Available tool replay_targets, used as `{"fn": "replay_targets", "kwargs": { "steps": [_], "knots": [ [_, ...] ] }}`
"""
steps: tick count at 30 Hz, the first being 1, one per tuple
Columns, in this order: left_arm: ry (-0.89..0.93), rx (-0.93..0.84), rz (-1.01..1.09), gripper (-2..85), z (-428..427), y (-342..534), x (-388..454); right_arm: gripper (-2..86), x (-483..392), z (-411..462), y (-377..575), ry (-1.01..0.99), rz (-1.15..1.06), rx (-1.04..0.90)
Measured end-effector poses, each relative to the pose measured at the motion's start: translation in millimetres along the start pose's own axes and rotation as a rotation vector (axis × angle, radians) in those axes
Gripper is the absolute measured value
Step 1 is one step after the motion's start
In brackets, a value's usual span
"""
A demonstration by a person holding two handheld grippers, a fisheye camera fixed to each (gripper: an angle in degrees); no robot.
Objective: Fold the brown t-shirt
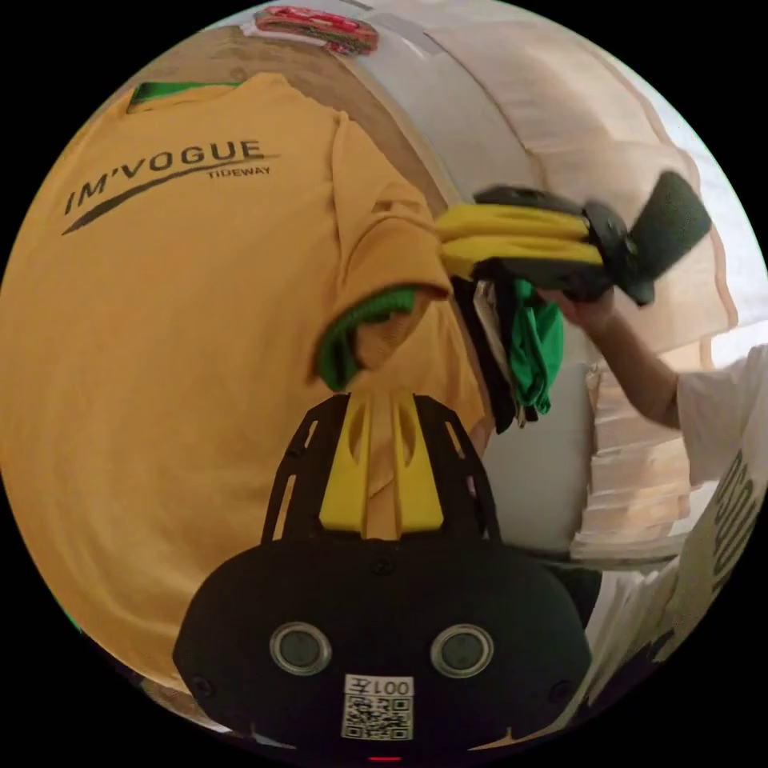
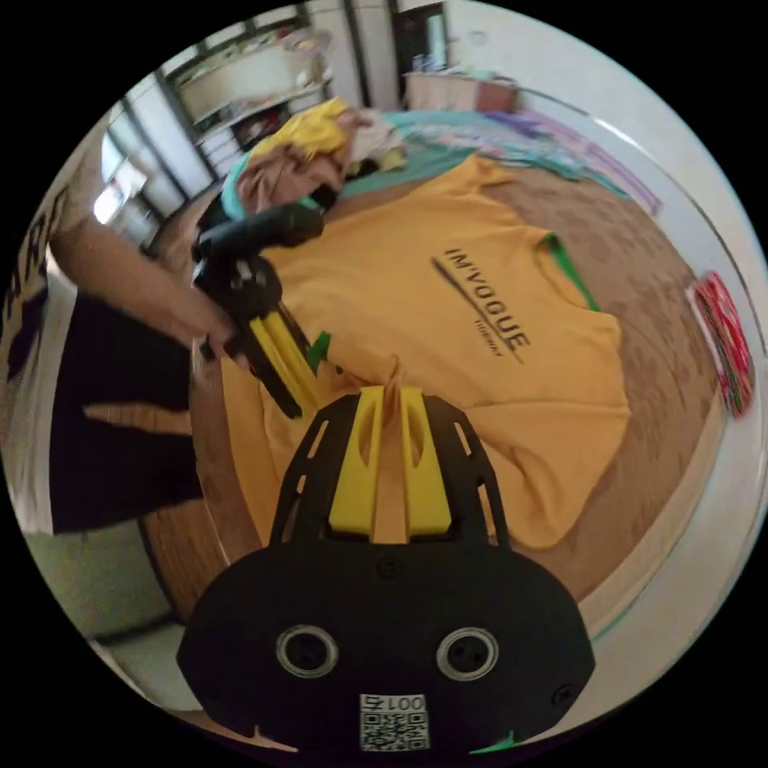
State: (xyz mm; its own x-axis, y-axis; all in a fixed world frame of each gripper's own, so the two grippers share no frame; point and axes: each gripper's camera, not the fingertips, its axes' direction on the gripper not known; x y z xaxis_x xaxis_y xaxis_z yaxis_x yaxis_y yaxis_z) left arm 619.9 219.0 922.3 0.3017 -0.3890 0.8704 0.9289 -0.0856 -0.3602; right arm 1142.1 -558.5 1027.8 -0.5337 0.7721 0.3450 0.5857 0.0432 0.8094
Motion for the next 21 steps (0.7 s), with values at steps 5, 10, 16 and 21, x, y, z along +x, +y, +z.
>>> {"fn": "replay_targets", "kwargs": {
  "steps": [5,10,16,21],
  "knots": [
    [0.071,0.274,0.014,-0.9,-49,27,0,1.4,-45,-24,28,0.250,0.201,0.112],
    [-0.082,0.227,0.054,-0.9,-73,52,-10,1.5,-103,14,53,0.066,0.340,0.134],
    [-0.165,-0.069,0.052,-0.8,-37,98,-30,3.9,-138,72,85,0.062,0.477,-0.065],
    [-0.141,-0.025,0.138,1.6,-31,88,-27,7.9,-90,54,67,0.145,0.470,0.111]
  ]
}}
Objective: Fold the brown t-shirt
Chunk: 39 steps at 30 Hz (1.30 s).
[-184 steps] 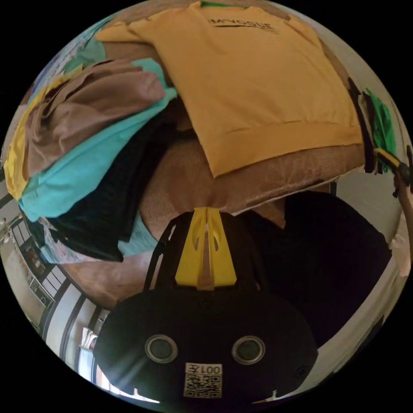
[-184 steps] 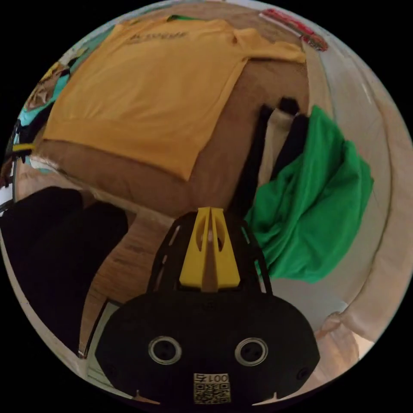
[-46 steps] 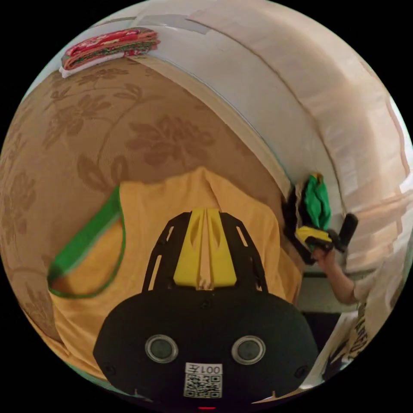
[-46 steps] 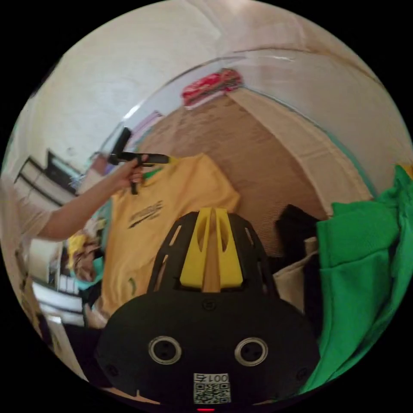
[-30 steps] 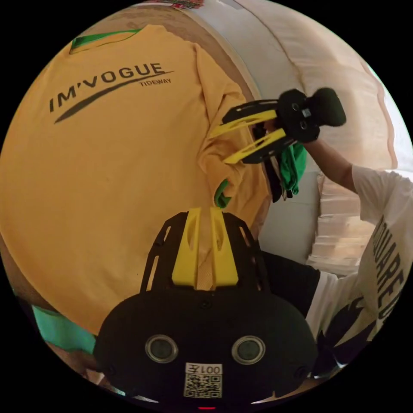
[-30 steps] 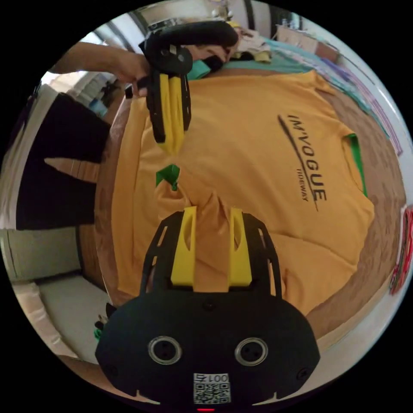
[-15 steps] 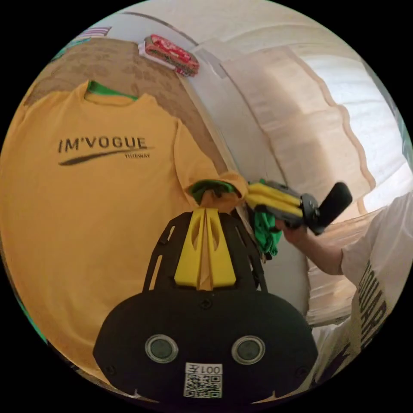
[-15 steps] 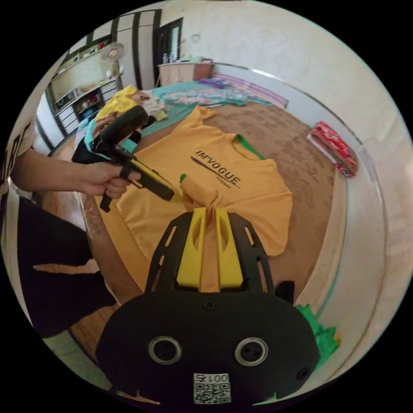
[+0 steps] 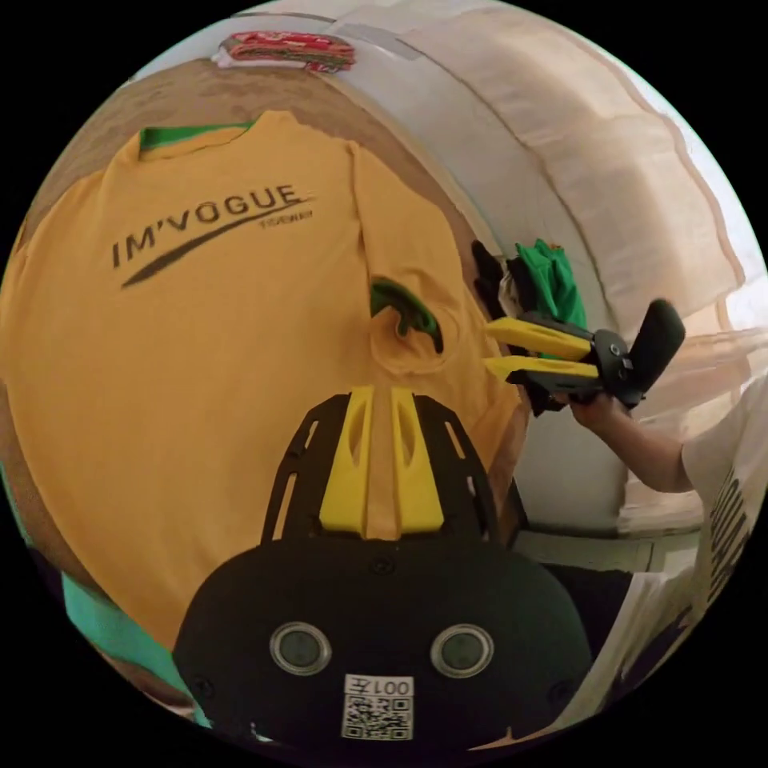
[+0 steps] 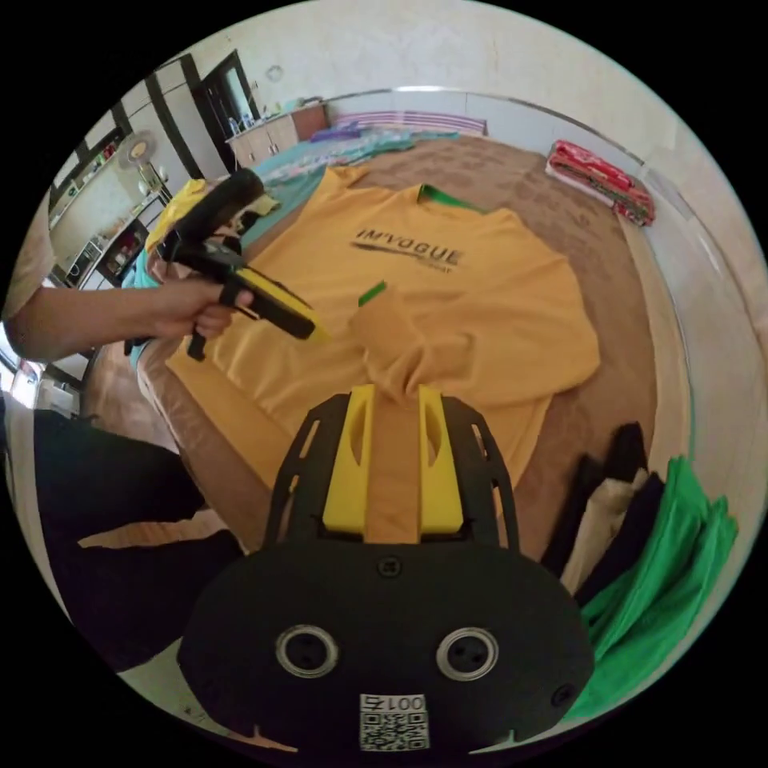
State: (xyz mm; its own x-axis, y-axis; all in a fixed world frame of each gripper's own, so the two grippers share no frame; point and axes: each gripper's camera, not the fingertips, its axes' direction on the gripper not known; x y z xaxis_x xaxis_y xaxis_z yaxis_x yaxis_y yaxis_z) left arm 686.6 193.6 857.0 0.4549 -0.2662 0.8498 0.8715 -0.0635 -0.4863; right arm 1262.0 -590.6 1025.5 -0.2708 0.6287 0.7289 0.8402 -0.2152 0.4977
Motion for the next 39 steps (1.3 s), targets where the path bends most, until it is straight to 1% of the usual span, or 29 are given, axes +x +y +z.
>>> {"fn": "replay_targets", "kwargs": {
  "steps": [2,4,6,7,8,11,12,15,17,18,20,21,22,23,25,29,35,37,39],
  "knots": [
    [-0.041,-0.044,0.110,4.6,8,-13,4,8.1,4,8,-14,-0.069,-0.061,-0.013],
    [-0.015,-0.070,0.211,5.5,14,-20,9,7.8,4,21,-25,-0.083,-0.112,-0.040],
    [-0.008,-0.082,0.305,4.8,17,-24,14,5.6,1,37,-33,0.033,-0.142,-0.083],
    [-0.003,-0.090,0.352,3.5,19,-27,16,5.0,1,37,-33,0.062,-0.141,-0.075],
    [0.022,-0.081,0.386,1.3,17,-29,17,4.0,-1,30,-33,0.096,-0.130,-0.030],
    [0.138,-0.017,0.448,-1.0,0,-32,19,2.8,-1,1,-24,0.058,-0.049,0.102],
    [0.141,0.001,0.462,-1.1,-6,-31,21,2.6,-3,-11,-19,0.053,-0.020,0.142],
    [0.049,0.064,0.537,-1.4,-41,-16,37,2.2,-12,-32,-2,0.057,0.006,0.187],
    [-0.044,0.035,0.570,-1.5,-53,5,50,2.0,-21,-25,7,0.030,-0.028,0.131],
    [-0.069,0.011,0.561,-1.5,-51,11,51,1.8,-27,-11,12,0.000,-0.064,0.056],
    [-0.183,-0.102,0.469,-1.5,-35,35,48,1.6,-34,13,19,-0.068,-0.112,-0.071],
    [-0.192,-0.135,0.446,-1.5,-30,40,47,1.7,-37,27,24,-0.114,-0.136,-0.127],
    [-0.200,-0.195,0.399,-1.5,-20,49,43,1.7,-37,31,26,-0.117,-0.136,-0.144],
    [-0.225,-0.216,0.337,-1.4,-15,55,38,2.0,-35,37,28,-0.105,-0.122,-0.163],
    [-0.232,-0.181,0.253,-1.0,-16,59,31,2.7,-23,36,26,-0.092,-0.065,-0.153],
    [-0.144,-0.044,0.032,0.4,-35,56,3,5.7,12,33,13,-0.131,0.080,-0.100],
    [-0.109,0.104,-0.072,-1.1,-71,56,-27,8.0,31,54,-5,-0.188,0.279,-0.097],
    [-0.077,0.112,-0.087,-0.7,-75,53,-33,8.6,32,61,-8,-0.218,0.330,-0.095],
    [-0.018,0.075,-0.075,0.1,-68,44,-34,9.0,27,66,-13,-0.214,0.336,-0.086]
  ]
}}
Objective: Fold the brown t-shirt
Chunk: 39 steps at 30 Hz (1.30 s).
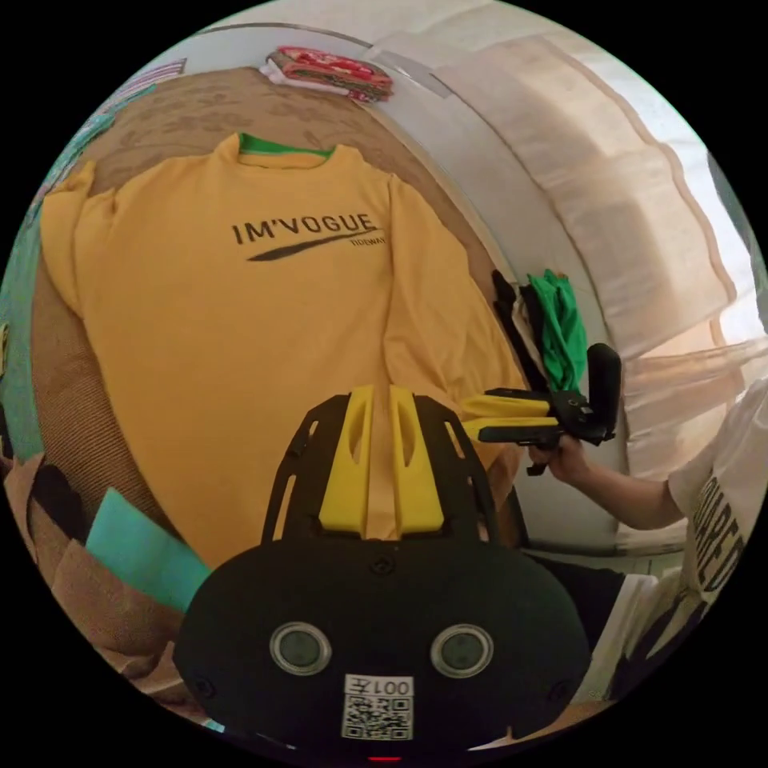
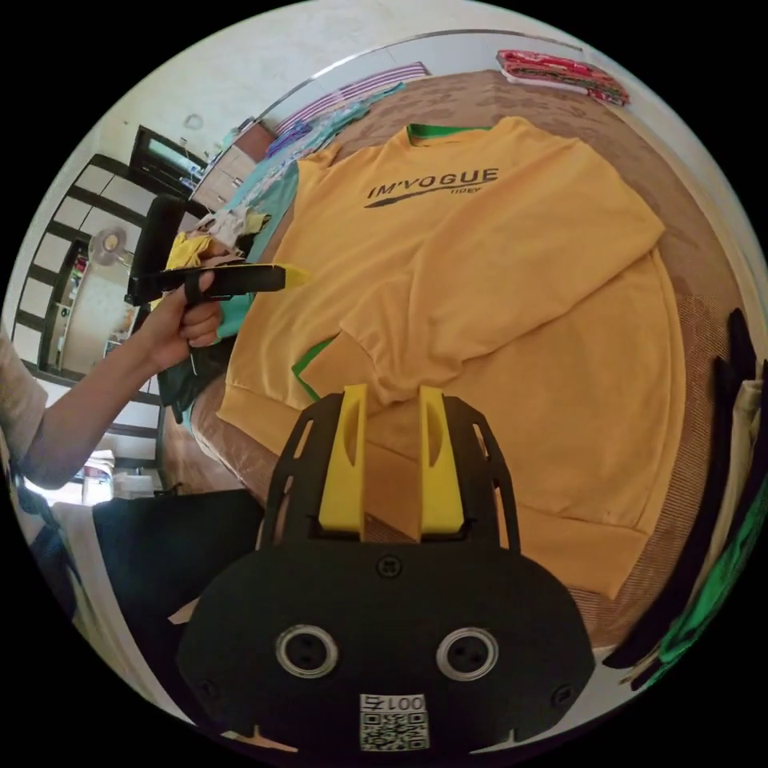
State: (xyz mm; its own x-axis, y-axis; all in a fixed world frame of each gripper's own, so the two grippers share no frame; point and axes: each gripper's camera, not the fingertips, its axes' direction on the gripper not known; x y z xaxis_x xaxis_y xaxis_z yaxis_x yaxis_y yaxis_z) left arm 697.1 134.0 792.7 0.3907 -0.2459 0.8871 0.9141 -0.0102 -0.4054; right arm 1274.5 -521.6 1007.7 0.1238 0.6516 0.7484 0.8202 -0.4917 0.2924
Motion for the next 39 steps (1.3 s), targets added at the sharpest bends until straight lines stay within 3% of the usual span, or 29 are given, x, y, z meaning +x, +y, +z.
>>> {"fn": "replay_targets", "kwargs": {
  "steps": [3,5,9,12,17,23,26,28,33,37,39],
  "knots": [
    [-0.017,-0.161,0.078,0.9,30,-15,16,9.0,-15,7,-4,0.099,-0.055,-0.033],
    [-0.197,-0.271,0.149,0.7,55,-17,28,8.9,-20,13,-6,0.169,-0.084,-0.083],
    [-0.245,-0.202,0.064,-0.5,37,-28,28,7.7,-18,-10,-10,0.257,-0.090,-0.045],
    [-0.244,-0.046,0.066,-0.7,7,-51,28,8.2,13,-49,-20,0.324,0.016,0.057],
    [-0.141,0.047,0.212,0.3,22,-150,20,10.2,83,-80,-55,0.331,0.169,0.197],
    [0.018,0.022,0.203,0.7,81,-314,-4,10.3,157,-104,-110,0.163,0.385,0.392],
    [-0.097,-0.037,0.163,0.7,106,-373,-9,9.0,179,-102,-130,0.152,0.458,0.381],
    [-0.162,-0.084,0.173,0.3,121,-398,-11,7.8,186,-99,-138,0.122,0.472,0.365],
    [-0.076,-0.147,0.205,-0.9,147,-438,-24,3.4,180,-109,-151,0.031,0.438,0.417],
    [-0.034,-0.089,0.270,-0.8,151,-465,-33,2.5,161,-131,-150,0.110,0.436,0.524],
    [-0.084,-0.152,0.322,-0.8,165,-475,-36,2.2,153,-126,-166,0.183,0.416,0.451]
  ]
}}
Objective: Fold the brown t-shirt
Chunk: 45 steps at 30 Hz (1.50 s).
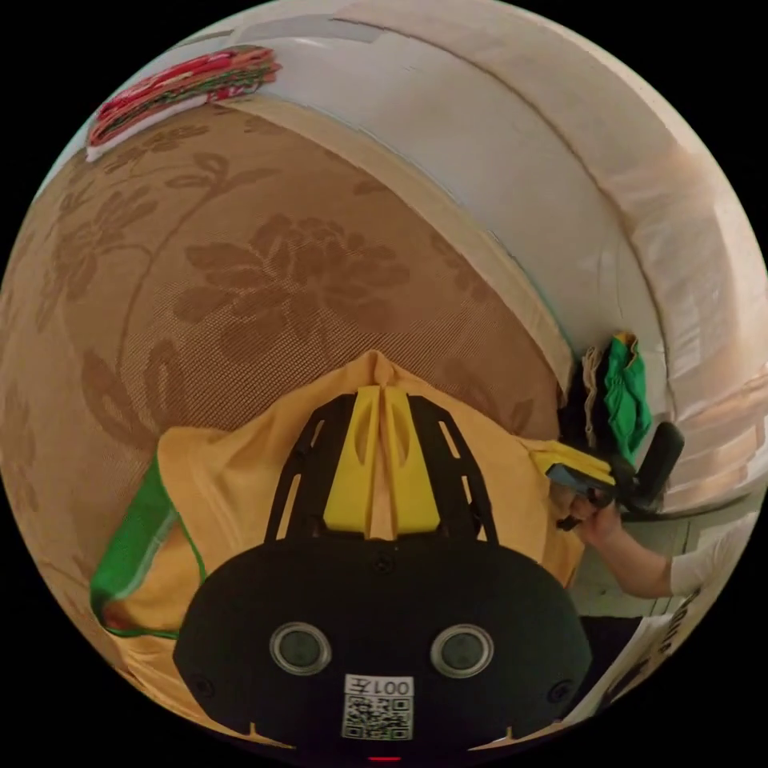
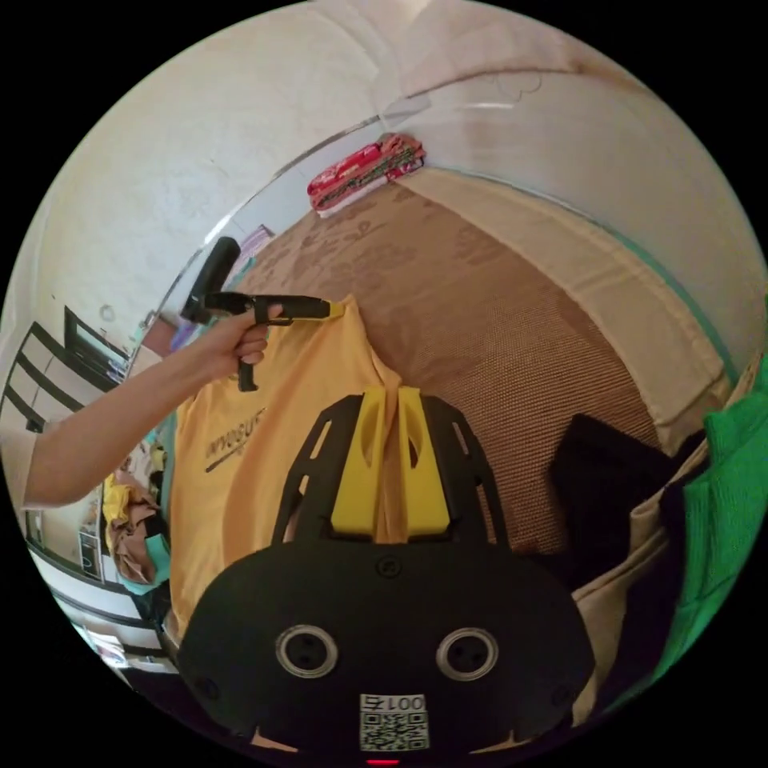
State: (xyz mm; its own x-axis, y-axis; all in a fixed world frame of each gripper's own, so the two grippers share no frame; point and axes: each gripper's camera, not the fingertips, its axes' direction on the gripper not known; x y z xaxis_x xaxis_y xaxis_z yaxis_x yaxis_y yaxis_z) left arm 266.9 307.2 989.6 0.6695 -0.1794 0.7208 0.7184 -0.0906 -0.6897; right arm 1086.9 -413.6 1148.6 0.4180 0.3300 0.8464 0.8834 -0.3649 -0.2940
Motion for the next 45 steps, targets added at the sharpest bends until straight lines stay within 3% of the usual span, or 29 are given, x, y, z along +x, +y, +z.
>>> {"fn": "replay_targets", "kwargs": {
  "steps": [7,11,15,18,20,23,27,31,33,35,39,45],
  "knots": [
    [0.111,0.121,-0.029,1.5,-28,47,-39,1.4,-35,-29,3,-0.028,-0.045,-0.023],
    [0.043,0.112,-0.009,1.4,-49,139,-26,1.1,-127,-54,40,-0.029,-0.371,-0.150],
    [0.067,-0.008,-0.022,1.1,-25,218,8,0.9,-246,-53,100,-0.179,-0.612,-0.332],
    [0.037,-0.070,-0.045,0.2,4,265,27,0.7,-309,-40,140,-0.061,-0.737,-0.382],
    [-0.124,-0.107,-0.011,-0.7,25,287,29,0.6,-335,-27,158,0.017,-0.764,-0.410],
    [-0.102,-0.076,-0.038,-0.9,25,296,10,0.6,-378,-25,174,0.180,-0.928,-0.356],
    [-0.217,0.114,-0.125,-0.9,-20,319,-27,1.1,-426,-60,127,0.192,-0.912,-0.264],
    [-0.515,0.184,-0.401,-0.3,-70,372,-126,3.1,-482,-58,62,0.119,-0.986,-0.220],
    [-0.579,0.218,-0.540,0.6,-88,399,-182,5.4,-537,-35,17,0.043,-1.081,-0.155],
    [-0.502,0.247,-0.729,1.5,-102,438,-254,7.1,-589,-7,-16,-0.006,-1.141,-0.114],
    [-0.260,0.335,-0.777,1.5,-93,480,-318,9.8,-723,76,-87,-0.109,-1.118,-0.141],
    [-0.259,0.410,-0.711,-1.0,-70,526,-347,10.2,-872,187,-140,-0.181,-0.977,-0.440]
  ]
}}
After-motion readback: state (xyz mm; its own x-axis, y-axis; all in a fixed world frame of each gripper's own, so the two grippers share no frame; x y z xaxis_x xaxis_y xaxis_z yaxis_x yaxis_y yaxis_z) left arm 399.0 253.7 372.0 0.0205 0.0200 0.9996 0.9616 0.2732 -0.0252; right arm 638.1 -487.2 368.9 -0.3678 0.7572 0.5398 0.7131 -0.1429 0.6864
